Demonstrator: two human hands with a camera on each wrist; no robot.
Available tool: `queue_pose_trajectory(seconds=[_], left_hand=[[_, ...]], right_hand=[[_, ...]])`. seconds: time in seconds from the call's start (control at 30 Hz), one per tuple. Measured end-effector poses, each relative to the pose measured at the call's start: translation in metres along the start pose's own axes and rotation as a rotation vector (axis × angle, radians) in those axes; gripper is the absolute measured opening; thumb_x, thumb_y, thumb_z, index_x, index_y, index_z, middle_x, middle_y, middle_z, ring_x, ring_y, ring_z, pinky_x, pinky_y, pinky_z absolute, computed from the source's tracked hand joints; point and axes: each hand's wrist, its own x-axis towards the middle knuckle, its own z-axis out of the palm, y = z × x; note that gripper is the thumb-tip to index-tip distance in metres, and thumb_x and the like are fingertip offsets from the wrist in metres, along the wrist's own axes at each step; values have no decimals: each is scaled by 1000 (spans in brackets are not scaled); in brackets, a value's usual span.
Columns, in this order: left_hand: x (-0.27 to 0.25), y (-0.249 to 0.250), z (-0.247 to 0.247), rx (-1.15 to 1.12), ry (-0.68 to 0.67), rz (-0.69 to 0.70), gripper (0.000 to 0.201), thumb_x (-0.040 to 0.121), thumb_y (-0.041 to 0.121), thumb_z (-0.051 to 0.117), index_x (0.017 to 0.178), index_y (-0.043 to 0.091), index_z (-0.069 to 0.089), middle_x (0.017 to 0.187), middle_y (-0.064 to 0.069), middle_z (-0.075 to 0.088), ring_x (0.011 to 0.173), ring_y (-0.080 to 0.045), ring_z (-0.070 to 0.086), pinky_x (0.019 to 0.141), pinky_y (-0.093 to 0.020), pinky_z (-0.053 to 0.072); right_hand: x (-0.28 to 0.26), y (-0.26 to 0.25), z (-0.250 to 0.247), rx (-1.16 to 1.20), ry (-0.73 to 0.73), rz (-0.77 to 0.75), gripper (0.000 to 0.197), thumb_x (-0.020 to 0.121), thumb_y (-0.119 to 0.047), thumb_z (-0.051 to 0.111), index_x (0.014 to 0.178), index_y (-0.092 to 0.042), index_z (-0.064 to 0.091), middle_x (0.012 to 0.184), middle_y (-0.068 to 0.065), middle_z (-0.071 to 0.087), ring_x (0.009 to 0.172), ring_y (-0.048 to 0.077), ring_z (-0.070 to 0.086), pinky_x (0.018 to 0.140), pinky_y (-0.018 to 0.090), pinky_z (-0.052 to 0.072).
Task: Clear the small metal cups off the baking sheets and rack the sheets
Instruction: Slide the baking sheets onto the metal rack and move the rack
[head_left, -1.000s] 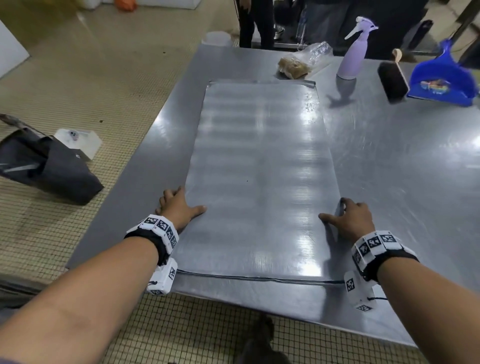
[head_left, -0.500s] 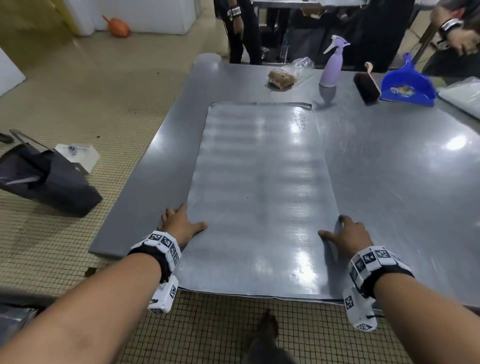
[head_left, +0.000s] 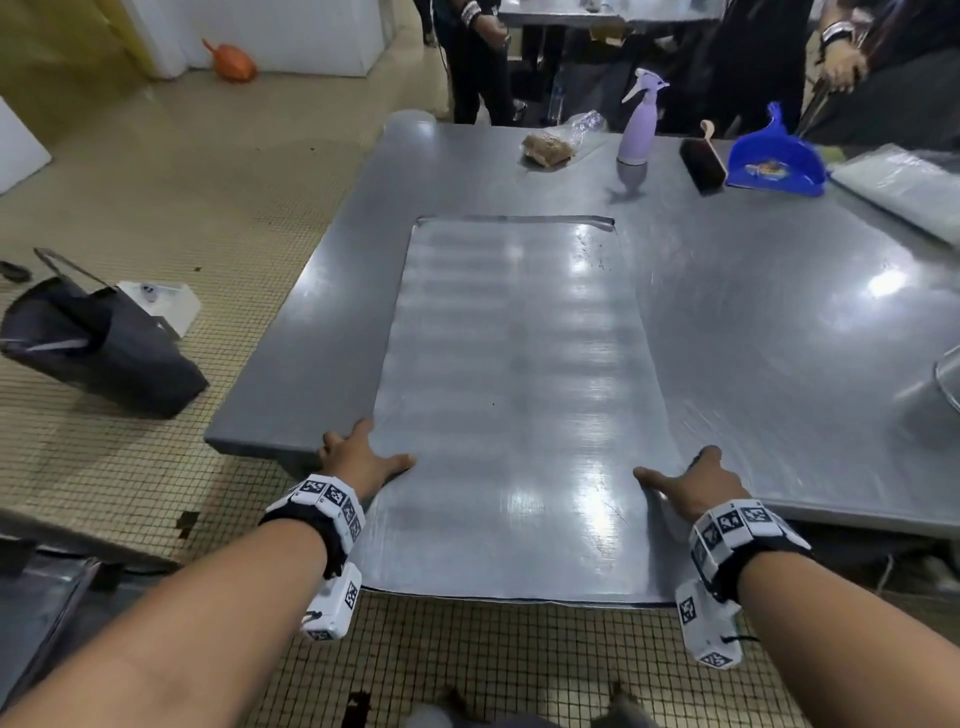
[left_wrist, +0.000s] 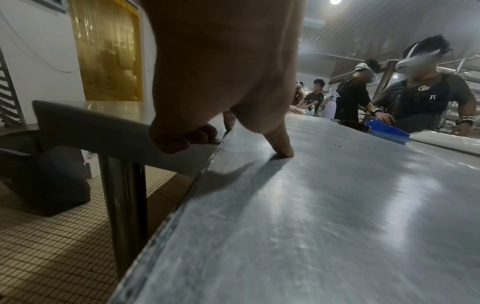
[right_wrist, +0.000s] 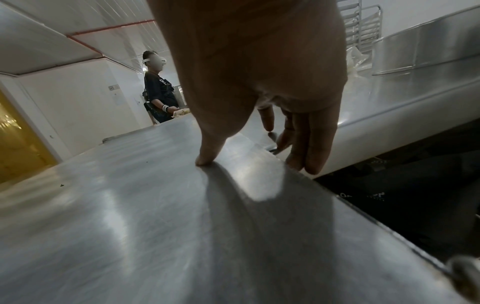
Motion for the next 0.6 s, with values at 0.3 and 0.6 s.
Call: queue_pose_trajectory(seconds=[0.3,0.6], left_hand=[[-51,-6,49,-289,10,-32,110,49,58,93,140,28,40,137,-13,53,119,-37,59,104,-47,50],[-134,15,108,-452,34,-22,49,73,30,93,112,17,67,109,-2,73,103,-26,69,99,-44,54]], right_hand=[[11,56,-24,33,-131,-8,122,42,-86,72,121,5,51,84,14,69,68,27,65,55,31,46],[38,134,-57,-84,-239,-348,80,68,-75,71,108,-8,54,100,8,68,88,25,65,78,39,54]])
